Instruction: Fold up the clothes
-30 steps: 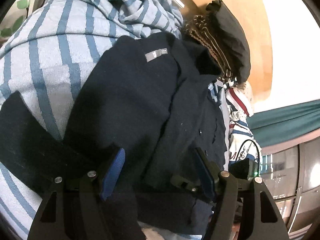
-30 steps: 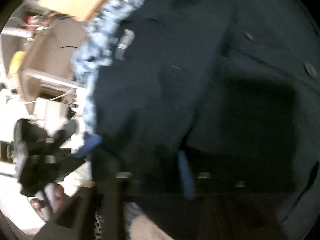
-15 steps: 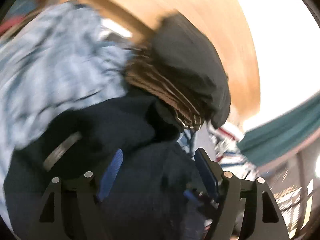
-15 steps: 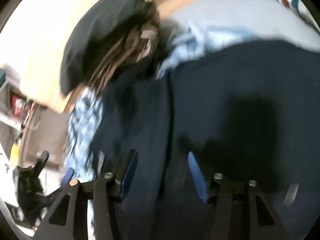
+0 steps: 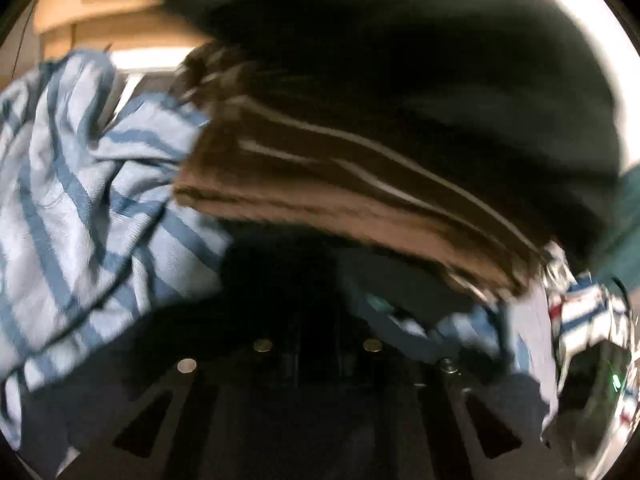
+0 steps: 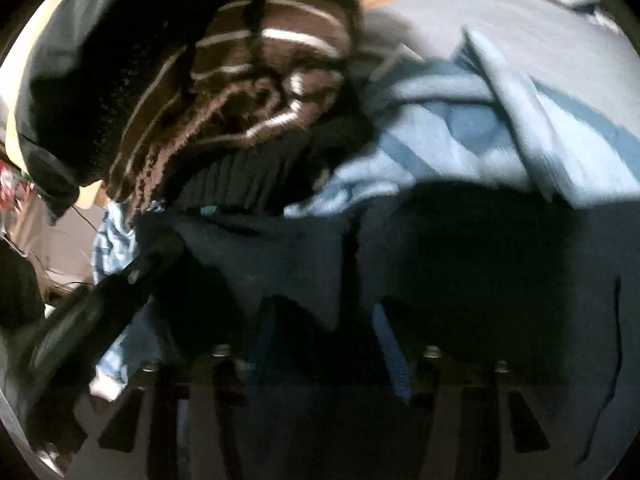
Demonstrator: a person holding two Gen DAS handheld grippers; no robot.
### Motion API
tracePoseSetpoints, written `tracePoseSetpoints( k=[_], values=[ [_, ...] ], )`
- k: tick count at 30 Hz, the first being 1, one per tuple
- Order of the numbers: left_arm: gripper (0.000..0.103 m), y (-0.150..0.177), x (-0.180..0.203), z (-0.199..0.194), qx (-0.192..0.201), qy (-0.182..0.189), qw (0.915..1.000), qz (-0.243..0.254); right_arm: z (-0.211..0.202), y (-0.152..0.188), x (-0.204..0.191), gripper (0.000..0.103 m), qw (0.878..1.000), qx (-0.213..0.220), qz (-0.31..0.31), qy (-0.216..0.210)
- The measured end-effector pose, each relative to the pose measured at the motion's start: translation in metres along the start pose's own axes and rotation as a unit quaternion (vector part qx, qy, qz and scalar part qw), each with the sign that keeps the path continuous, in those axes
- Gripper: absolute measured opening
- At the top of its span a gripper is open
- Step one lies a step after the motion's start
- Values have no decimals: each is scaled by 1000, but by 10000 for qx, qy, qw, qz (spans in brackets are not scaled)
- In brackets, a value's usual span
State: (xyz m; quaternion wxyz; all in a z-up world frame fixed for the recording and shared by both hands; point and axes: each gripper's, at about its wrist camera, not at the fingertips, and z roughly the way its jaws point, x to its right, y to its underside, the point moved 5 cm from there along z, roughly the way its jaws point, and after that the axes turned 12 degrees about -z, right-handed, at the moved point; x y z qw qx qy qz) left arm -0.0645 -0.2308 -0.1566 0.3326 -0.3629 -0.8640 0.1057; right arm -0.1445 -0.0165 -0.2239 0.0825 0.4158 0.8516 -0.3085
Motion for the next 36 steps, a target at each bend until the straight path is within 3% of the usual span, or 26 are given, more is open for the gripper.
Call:
tracePoseSetpoints(
  k=[2,6,9,12,15,17,19,20,21,22,23,24,28,30,32,34,36],
  values=[
    [11,-4,-5,9,-14,38,9999,147,8,-10,-4,47,9999,69,-77,112],
    [12,7,-1,11,599,-78,9931,1008,26,-28,-11,46,9981,181,-285,512],
    [12,9,-10,8,666,155,9944,805,32,-33,-17,46,9956,353,-413,763],
    [13,1,-23,-5,120,570,9983,85,22,-28,-21,50,9959,515,-187,718],
    [44,-9,-45,-41,0,1110,9923,-557,-4,-16,-40,64,9945,806,-192,636],
    [73,-13,-61,-66,187,1148,9902,-770,-17,-9,-63,69,9920,1002,-481,599],
    [73,-16,-76,-85,253,1008,9906,-893,-14,-5,-85,45,9928,822,-773,400],
    [63,-16,-82,-91,207,879,9919,-895,-6,-4,-95,30,9939,651,-878,171],
    [50,-16,-88,-96,154,749,9930,-897,7,-4,-104,25,9945,409,-966,28],
    [30,-14,-95,-95,-38,629,9938,-917,21,-5,-108,25,9948,212,-990,99],
    [19,-12,-101,-94,-228,510,9940,-939,34,-6,-110,25,9949,62,-979,253],
    [15,-8,-106,-94,-385,434,9930,-1026,45,-10,-111,25,9954,17,-889,353],
    [15,11,-143,-121,-500,543,9851,-1556,71,-28,-113,27,9974,267,-355,575],
    [15,17,-162,-134,-626,620,9790,-1837,66,-26,-122,29,9988,274,-112,393],
    [15,26,-179,-147,-857,726,9719,-2070,49,-15,-138,34,9997,219,-62,-45],
    [15,36,-191,-158,-1018,778,9678,-2167,32,0,-157,43,9996,112,-212,-178],
    [15,52,-201,-172,-1156,704,9677,-2125,19,27,-172,45,9987,-170,-406,-266]
  ],
)
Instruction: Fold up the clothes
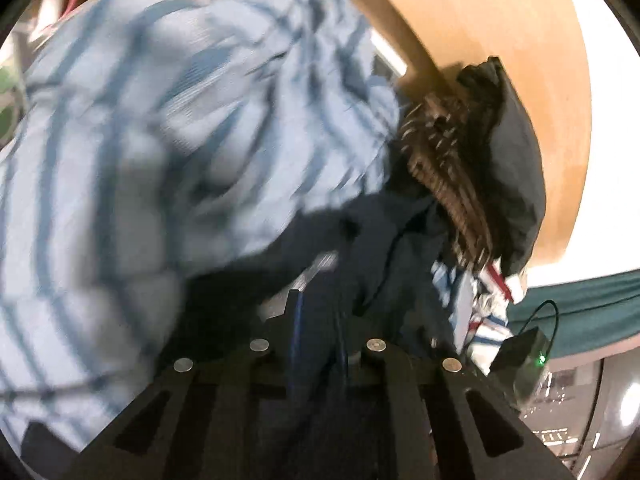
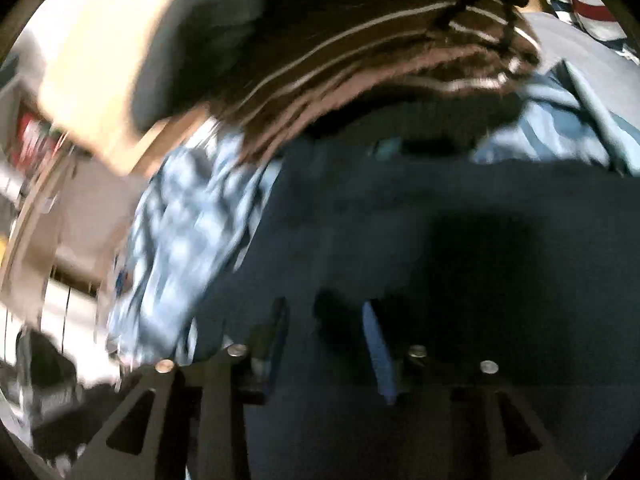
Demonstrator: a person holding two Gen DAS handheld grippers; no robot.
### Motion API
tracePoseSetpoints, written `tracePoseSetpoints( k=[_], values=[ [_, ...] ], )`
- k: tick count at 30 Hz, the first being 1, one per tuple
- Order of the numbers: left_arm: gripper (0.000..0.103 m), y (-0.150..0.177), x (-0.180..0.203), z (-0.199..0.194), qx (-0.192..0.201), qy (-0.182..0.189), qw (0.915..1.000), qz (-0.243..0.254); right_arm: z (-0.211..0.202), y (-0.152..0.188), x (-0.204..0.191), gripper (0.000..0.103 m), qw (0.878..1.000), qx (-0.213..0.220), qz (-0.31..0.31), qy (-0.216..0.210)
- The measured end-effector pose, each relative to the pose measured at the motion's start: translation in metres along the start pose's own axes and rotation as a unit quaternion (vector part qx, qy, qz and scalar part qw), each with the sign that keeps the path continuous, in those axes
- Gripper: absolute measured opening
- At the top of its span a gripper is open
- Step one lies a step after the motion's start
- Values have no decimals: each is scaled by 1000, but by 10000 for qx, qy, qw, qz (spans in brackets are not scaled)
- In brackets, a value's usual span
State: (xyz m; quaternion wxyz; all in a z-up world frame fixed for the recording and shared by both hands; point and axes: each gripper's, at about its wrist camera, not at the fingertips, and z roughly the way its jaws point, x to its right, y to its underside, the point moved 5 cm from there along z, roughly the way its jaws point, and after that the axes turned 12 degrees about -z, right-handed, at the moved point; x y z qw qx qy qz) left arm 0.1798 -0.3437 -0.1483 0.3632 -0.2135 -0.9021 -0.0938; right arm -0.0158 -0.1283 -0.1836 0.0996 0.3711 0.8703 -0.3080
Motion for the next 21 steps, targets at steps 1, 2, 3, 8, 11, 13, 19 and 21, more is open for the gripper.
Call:
tracePoseSetpoints(
  k=[1,2,3,8,11,13,19,21],
  values=[
    [15,8,-7,-3,-72,-68,9999,45,-3,18,-5,45,9998,-169,-44,-23],
    [15,17,-14,-7,-142,-134,9998,90,-6,38,-8,45,9994,-341,-53,-30],
    [15,27,-21,-13,-198,-157,9996,158,-8,58,-8,45,9988,-477,-93,-6],
    [15,64,-60,-42,-104,-360,9991,214,-10,132,-4,45,9957,-706,-491,334],
    [15,74,-83,-65,105,-424,9990,88,-8,131,-11,49,9955,-603,-545,497],
    [15,79,-97,-83,223,-401,9989,28,-17,129,-17,49,9971,-636,-312,267],
    [72,82,-139,-120,532,-525,9955,-585,-51,155,-35,57,9955,-635,-130,-694],
    [72,80,-154,-127,670,-885,9899,-887,-70,173,-33,57,9941,-725,-178,-790]
  ],
)
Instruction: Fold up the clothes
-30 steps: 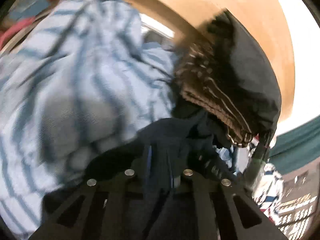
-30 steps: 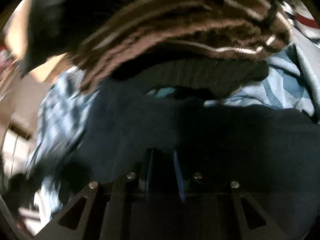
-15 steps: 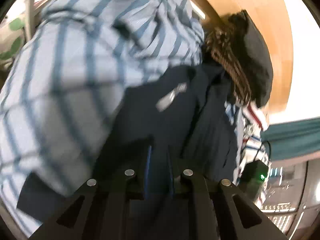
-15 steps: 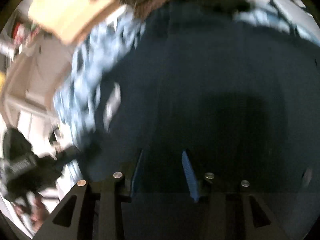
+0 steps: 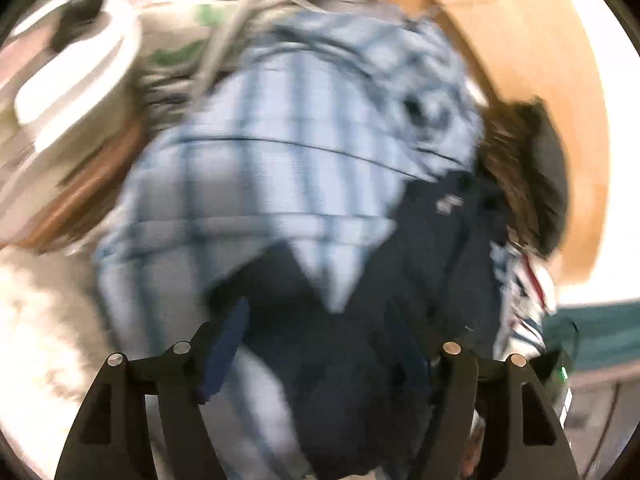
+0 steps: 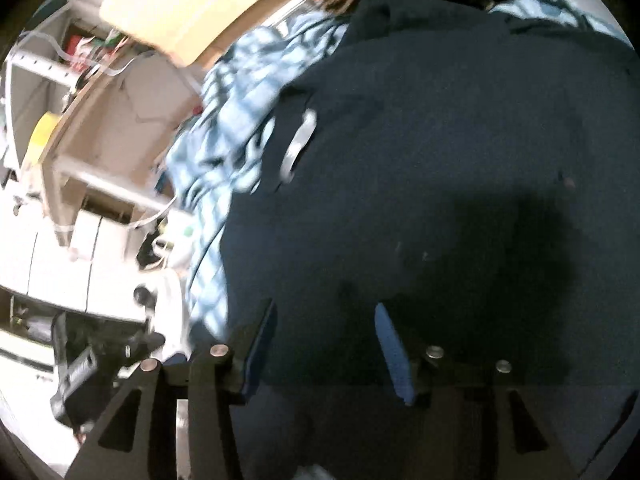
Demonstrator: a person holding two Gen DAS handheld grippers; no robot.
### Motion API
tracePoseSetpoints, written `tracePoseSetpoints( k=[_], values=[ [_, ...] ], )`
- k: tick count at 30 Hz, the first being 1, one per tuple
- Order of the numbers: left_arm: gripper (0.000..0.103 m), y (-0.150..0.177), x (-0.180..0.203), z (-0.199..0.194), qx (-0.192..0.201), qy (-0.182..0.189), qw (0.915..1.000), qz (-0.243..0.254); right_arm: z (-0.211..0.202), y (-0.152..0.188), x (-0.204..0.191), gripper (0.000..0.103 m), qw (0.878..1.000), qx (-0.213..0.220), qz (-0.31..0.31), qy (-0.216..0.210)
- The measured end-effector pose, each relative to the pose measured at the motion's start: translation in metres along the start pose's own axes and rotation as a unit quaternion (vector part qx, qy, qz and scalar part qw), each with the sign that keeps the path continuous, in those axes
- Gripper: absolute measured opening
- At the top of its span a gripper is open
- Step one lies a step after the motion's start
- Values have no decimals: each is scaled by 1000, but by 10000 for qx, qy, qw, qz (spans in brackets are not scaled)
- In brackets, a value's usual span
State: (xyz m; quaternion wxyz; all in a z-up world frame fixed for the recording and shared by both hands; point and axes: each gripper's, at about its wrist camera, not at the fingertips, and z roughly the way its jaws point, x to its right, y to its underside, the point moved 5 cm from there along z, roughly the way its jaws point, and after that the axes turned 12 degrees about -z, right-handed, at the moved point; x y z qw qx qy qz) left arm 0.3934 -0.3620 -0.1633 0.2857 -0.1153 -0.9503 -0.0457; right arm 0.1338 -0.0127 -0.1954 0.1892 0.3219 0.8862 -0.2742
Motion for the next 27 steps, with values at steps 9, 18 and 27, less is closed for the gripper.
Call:
tracePoseSetpoints(
  k=[9,18,27],
  values=[
    [47,2,-20,32,340,-1087,9934,-140,-30,32,-5,59,9997,-170,82,127],
    [7,32,70,-53,380,861,9876,1259,-62,30,-10,68,9995,289,-38,90],
    [7,76,210,-49,-522,2306,9445,2282,-90,27,-1,70,9983,467,-124,314]
  ],
)
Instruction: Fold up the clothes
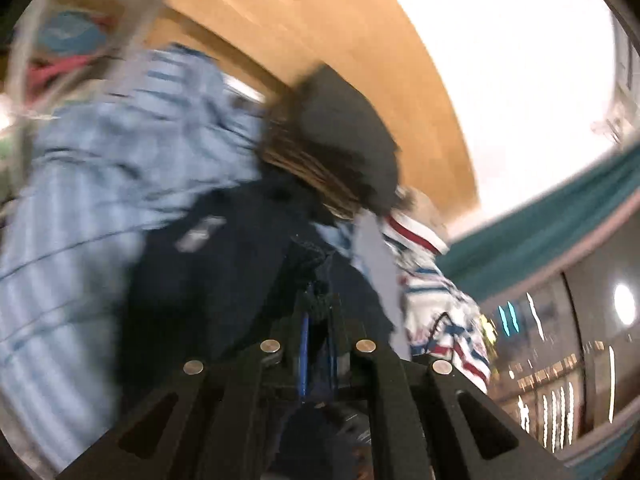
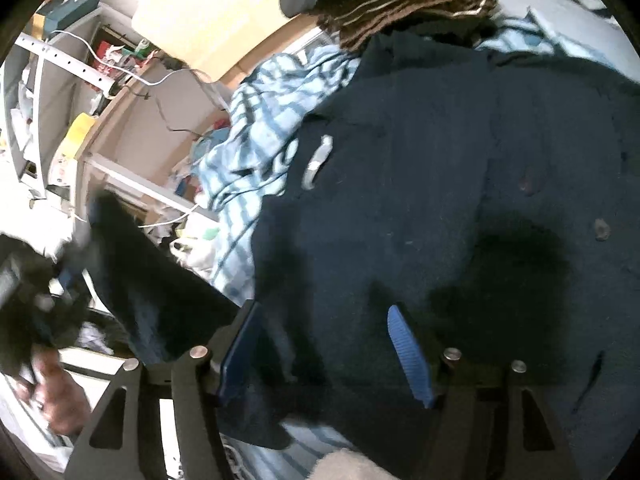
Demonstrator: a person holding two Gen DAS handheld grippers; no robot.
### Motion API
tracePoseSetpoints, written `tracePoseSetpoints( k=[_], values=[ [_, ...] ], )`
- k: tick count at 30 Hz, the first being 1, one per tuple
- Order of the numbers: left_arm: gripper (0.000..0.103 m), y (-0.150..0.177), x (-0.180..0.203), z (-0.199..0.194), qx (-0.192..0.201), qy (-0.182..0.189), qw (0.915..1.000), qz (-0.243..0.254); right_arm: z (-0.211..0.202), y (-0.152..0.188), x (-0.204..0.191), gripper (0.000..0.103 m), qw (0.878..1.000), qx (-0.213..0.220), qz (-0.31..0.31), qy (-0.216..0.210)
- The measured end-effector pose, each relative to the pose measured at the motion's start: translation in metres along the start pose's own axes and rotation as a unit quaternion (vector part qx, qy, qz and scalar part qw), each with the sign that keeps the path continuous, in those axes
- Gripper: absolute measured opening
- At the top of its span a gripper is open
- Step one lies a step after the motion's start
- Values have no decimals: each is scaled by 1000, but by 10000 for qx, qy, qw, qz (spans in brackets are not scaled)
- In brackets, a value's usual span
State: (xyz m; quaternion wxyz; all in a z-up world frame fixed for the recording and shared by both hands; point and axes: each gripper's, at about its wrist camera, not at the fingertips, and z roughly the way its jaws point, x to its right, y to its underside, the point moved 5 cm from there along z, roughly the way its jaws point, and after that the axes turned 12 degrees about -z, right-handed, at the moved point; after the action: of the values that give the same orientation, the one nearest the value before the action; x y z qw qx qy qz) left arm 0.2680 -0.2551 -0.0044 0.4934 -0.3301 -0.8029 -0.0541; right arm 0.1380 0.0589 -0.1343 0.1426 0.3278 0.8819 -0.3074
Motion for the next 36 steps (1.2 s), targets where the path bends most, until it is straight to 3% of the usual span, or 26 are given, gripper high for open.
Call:
tracePoseSetpoints(
  k=[4,6,7,8,10,13,15,16,18,19,21,25,27,28,29,30,32,36],
  values=[
    [8,2,8,78,-548,-206,9982,-95,-15,5,28,70,9969,-68,19,780],
    [30,4,-11,107,-906,-435,9938,-471,-23,11,43,70,9947,-103,92,1021],
    [49,6,-20,118,-1074,-544,9906,-653,-24,15,49,70,9947,-111,161,1013],
    [59,8,-27,117,-1077,-481,9900,-779,-25,19,55,70,9950,-130,274,956],
    [62,12,-42,113,-1081,-358,9882,-1025,-19,29,66,70,9959,-180,588,658],
    [62,17,-68,84,-918,-605,9899,-898,-7,38,70,71,9958,-268,833,252],
    [62,27,-87,64,-795,-1306,9877,-339,7,42,63,71,9956,-365,858,-98],
    [62,32,-96,54,-739,-1653,9835,-60,14,44,59,71,9945,-449,901,-287],
    [62,49,-115,40,-909,-2330,9674,407,29,51,50,71,9901,-657,1038,-675],
    [61,57,-122,38,-1070,-2432,9629,472,36,56,46,71,9874,-781,1105,-818],
    [60,74,-136,34,-1379,-2422,9599,307,50,66,37,67,9812,-1055,1237,-1038],
    [54,89,-150,38,-1516,-2186,9638,-201,68,78,22,66,9738,-1313,1301,-1325],
    [52,92,-149,44,-1510,-2212,9633,-190,72,75,17,52,9727,-1189,1345,-1474],
    [44,93,-149,47,-1505,-2228,9630,-183,76,72,16,44,9731,-1111,1373,-1480],
    [33,94,-148,47,-1447,-2300,9623,-150,77,68,15,29,9763,-1068,1323,-1340],
    [29,94,-147,46,-1386,-2319,9627,-140,78,62,15,18,9808,-1048,1219,-1101],
    [27,91,-146,39,-1272,-2255,9656,-234,67,44,8,11,9872,-795,994,-962],
    [27,75,-146,23,-913,-2237,9692,-475,30,2,-9,10,9908,-40,686,-1166]
  ],
)
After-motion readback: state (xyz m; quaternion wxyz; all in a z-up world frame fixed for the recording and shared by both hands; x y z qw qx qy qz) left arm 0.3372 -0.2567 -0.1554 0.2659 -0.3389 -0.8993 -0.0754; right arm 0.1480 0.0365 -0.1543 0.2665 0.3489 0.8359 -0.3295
